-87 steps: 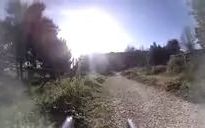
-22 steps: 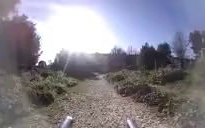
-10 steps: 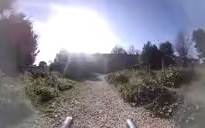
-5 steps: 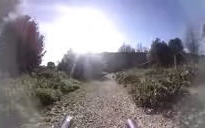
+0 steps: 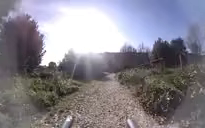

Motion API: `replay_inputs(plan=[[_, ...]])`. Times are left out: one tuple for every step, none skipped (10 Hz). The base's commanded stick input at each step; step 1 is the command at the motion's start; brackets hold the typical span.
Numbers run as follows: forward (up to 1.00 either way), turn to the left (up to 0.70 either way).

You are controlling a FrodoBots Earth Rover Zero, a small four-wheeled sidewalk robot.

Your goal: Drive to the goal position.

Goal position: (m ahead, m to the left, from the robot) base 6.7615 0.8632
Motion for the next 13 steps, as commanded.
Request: replay_inputs(plan=[[0.5, 0.0], [0.5, 0.0], [0.5, 0.0], [0.5, 0.0], [0.5, 0.0], [0.5, 0.0], [0.5, 0.0], [0.5, 0.0], [0.5, 0.0], [0.5, 0.0], [0.5, 0.0], [0.5, 0.0], [0.5, 0.0]])
